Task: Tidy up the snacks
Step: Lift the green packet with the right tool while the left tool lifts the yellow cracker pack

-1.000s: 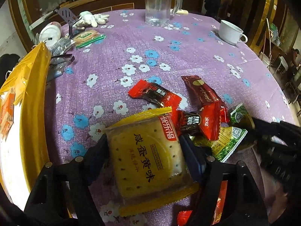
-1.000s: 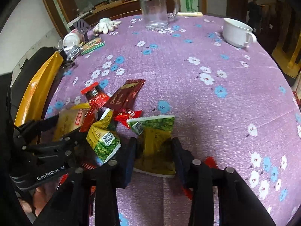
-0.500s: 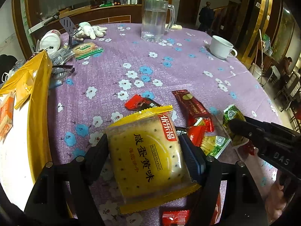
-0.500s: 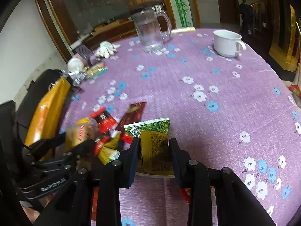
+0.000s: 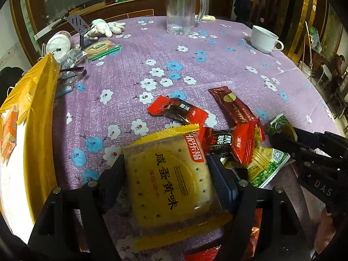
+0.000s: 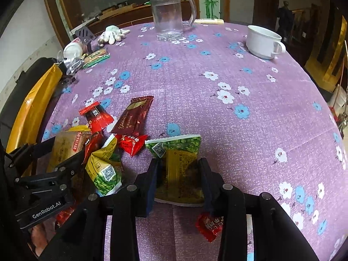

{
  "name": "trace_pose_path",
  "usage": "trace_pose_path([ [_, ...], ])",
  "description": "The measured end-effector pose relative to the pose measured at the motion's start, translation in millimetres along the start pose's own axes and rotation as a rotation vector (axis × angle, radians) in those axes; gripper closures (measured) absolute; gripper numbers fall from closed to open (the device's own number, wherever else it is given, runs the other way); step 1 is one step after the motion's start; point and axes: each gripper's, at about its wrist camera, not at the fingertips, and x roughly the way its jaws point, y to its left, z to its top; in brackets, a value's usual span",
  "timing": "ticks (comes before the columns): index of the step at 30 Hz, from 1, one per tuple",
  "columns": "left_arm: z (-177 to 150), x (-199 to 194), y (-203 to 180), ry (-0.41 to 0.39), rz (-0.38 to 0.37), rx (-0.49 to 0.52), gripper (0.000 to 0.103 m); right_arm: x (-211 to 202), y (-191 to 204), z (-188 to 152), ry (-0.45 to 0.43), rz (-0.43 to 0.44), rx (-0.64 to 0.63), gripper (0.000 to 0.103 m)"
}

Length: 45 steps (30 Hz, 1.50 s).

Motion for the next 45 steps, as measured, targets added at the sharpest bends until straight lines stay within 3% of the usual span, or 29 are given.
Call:
trace_pose_path([
  [12, -5, 1, -1, -0.045, -0.003, -0.009, 0.027, 2, 10, -1, -0.009, -0.050, -0.059, 0.060],
  [32, -2, 3, -5, -0.027, -0.014, 0.014, 0.018, 2, 13, -2, -0.018, -0.076, -0.072, 0.057],
  [35, -3, 3, -6, -0.029, -0.013, 0.016, 0.020, 2, 13, -2, -0.021, -0.075, -0.070, 0.057],
  [37, -3, 1, -5, -0.041, -0.012, 0.017, 0.032, 1, 13, -2, -0.023, -0.076, -0.068, 0.058],
  [45, -2, -8, 2, -0.070, -0.042, -0.021, 0.032, -6, 2, -1, -0.032, -0.018, 0.009, 0.067],
])
